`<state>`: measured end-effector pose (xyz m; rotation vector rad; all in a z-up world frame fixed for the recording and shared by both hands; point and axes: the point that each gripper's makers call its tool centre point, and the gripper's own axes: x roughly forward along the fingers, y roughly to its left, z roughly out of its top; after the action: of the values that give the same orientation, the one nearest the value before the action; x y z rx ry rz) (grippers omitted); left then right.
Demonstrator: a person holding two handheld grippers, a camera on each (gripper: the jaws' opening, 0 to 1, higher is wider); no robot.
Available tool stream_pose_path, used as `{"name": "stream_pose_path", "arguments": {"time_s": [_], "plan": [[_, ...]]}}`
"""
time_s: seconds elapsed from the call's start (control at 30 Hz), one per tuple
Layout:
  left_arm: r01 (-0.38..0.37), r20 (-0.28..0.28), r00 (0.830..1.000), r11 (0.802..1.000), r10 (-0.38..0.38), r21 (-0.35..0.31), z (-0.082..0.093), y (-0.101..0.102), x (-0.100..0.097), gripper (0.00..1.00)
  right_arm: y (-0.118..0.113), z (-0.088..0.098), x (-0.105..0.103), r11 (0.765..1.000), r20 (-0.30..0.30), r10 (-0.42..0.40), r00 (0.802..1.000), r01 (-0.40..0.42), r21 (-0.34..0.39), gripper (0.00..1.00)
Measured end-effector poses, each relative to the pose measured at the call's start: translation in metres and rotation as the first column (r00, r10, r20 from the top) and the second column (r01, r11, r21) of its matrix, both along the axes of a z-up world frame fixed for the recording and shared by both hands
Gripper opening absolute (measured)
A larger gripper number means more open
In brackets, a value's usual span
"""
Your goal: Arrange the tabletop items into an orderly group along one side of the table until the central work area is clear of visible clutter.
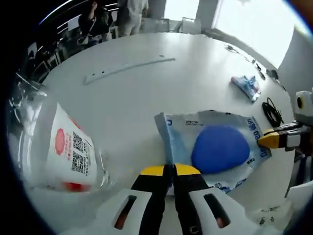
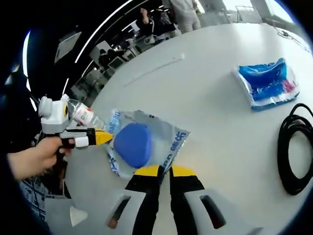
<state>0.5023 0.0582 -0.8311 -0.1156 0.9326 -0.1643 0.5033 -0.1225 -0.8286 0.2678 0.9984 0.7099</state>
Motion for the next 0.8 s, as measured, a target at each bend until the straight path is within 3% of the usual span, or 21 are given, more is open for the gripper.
{"name": "stream_pose_path", "arguments": {"time_s": [0.07,0.3,0.6,0.8], "plan": [[-0.023,-0.028,0.999,0.999,0.022,-0.037,-0.001,-0.001,-0.007,0.0,-0.003,0.0,0.002,1.0,0.008,0.001,1.0,-0.001,-0.001,0.02],[0.011,-0.018,1.0,0.999,-0.012,-0.051,0.007,-0.008,-0.015,0.0,-0.003,0.005,0.004,1.0,0.031,0.021,0.999,-0.021,-0.006,0.0],[-0.007,0.039,0.999,0.995,0.011,-0.097,0.024,-0.019,-0.021,0.0,-0.008,0.025,0.02,0.998,0.099,0.055,0.994,-0.055,-0.006,0.0],[-0.006,0.08,0.997,0.994,0.015,-0.108,0.04,-0.026,-0.016,0.0,-0.012,0.04,0.033,0.997,0.152,0.082,0.985,-0.081,-0.015,0.0]]}}
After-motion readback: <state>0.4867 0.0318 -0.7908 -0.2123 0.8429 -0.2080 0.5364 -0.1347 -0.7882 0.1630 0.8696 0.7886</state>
